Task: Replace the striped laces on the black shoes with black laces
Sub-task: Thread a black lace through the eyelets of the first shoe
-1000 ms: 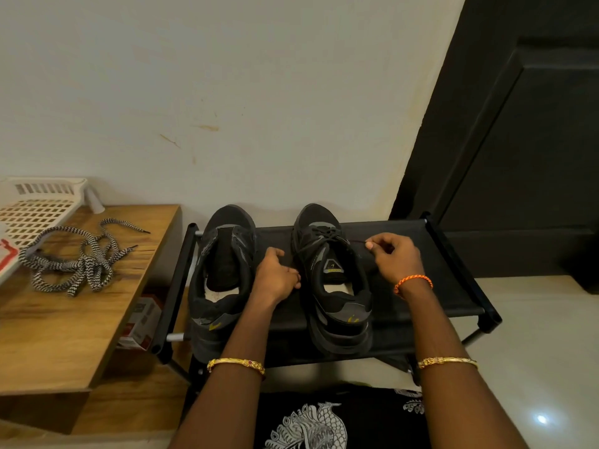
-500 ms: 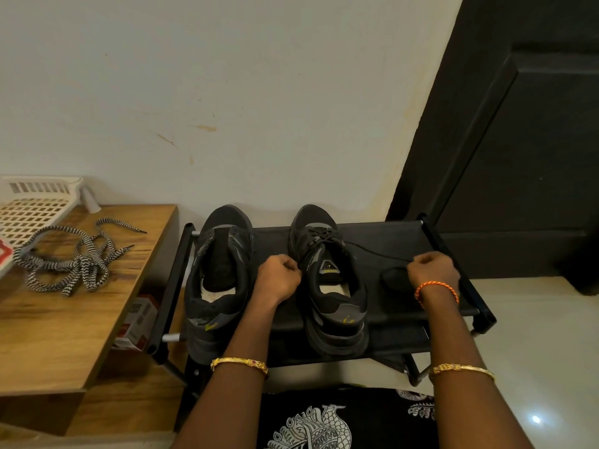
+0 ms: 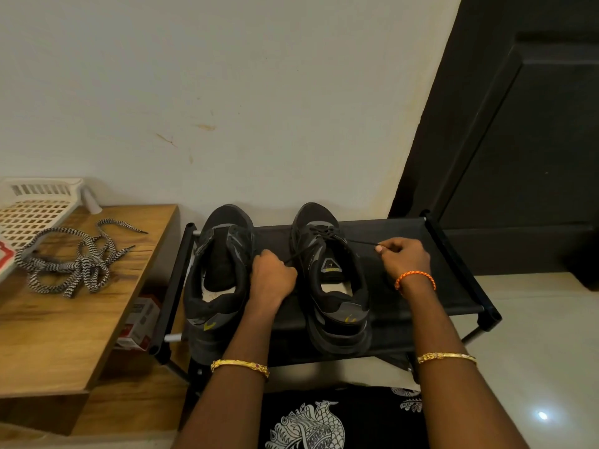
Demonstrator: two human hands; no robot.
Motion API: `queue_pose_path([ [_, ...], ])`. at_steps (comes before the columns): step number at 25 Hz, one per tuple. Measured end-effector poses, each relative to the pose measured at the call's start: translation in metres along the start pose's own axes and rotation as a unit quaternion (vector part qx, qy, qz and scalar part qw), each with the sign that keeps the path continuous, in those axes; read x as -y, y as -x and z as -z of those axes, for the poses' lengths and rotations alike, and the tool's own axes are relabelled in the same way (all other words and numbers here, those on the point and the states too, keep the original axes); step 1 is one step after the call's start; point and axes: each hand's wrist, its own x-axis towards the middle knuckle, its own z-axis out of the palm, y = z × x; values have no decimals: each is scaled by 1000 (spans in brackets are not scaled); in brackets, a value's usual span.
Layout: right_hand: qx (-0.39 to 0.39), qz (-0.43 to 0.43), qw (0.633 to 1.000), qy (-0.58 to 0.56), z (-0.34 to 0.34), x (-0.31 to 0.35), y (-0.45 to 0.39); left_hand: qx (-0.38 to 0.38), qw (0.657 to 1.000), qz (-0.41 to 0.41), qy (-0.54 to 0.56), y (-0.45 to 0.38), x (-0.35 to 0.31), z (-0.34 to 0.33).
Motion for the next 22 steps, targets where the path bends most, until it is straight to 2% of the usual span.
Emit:
queue_pose_path([
  [2,-1,-33,999,30,6,-3,2,-6,1000,5,8,2,-4,-4],
  [4,11,-28,999,34,6,-2,3,-5,998,-28,57,3,-9,-6],
  [7,61,20,997,-50,-5,10,6,24,983,-85,163,6,-20,-11],
  [9,112,54,987,-102,-14,19,8,23,977,-100,186,8,-25,-17],
  [11,134,74,984,-97,-21,23,9,11,976,-100,191,6,-27,-20],
  [14,126,69,986,-84,-25,21,7,2,979,-93,183,1,-28,-22],
  [22,32,76,995,-60,-27,19,10,-38,973,-104,202,3,-31,-22],
])
